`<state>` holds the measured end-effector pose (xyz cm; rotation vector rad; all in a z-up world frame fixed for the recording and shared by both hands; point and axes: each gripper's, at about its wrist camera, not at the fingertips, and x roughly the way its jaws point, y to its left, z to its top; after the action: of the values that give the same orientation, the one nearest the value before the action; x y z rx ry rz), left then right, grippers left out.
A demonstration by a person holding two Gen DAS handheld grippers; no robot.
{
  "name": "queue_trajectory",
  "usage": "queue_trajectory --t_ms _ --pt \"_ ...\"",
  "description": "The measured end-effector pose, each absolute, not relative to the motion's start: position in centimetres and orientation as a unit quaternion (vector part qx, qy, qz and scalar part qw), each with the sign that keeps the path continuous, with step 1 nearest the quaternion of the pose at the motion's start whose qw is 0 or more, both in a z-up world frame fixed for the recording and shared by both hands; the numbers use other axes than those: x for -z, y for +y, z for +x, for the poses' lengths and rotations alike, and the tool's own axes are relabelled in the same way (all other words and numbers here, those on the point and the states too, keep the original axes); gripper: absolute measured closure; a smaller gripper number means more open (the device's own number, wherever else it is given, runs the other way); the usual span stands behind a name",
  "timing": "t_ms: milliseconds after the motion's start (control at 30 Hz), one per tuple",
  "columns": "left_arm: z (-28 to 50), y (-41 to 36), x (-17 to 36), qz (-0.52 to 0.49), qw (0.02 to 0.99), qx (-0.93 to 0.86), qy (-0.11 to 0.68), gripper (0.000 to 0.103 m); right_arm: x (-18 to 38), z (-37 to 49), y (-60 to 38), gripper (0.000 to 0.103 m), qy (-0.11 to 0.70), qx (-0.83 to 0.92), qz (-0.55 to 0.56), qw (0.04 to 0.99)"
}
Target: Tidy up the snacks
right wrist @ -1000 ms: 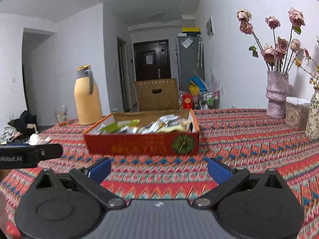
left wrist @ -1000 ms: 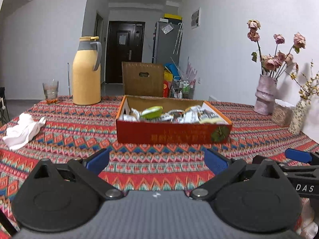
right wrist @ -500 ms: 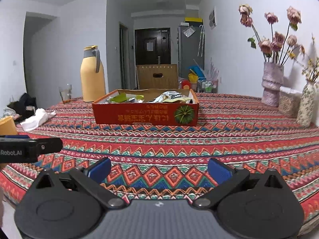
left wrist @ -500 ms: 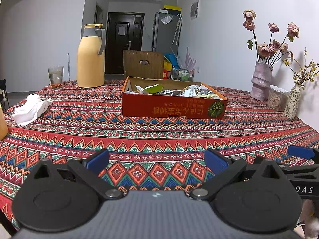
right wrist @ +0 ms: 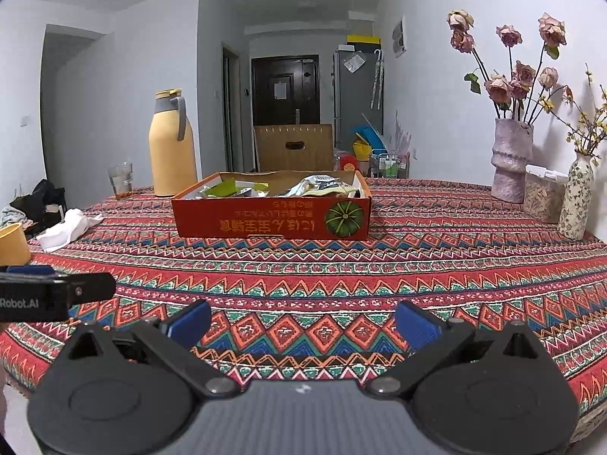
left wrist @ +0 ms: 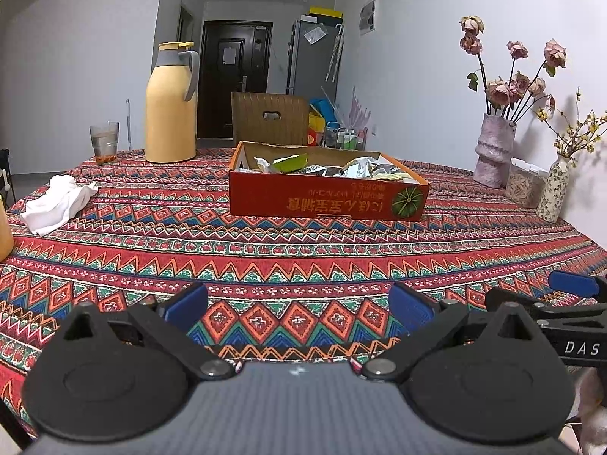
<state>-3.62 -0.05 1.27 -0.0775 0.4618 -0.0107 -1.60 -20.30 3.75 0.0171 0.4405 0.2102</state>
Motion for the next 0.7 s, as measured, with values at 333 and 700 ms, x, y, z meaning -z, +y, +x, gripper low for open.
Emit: queue_trajectory --t_ms 333,700 --pt "-3.38 -0.15 -1.10 -0.038 0.972 0.005 0.234 0.000 -3.63 -1.09 -20.67 0.000 0.224 -0.100 0.012 0.969" --pt "-3.36 -0.17 -1.08 -0.038 0.972 0.006 0.234 0.000 -3.65 -0.95 -20.69 0.000 0.224 -0.100 0.011 0.969"
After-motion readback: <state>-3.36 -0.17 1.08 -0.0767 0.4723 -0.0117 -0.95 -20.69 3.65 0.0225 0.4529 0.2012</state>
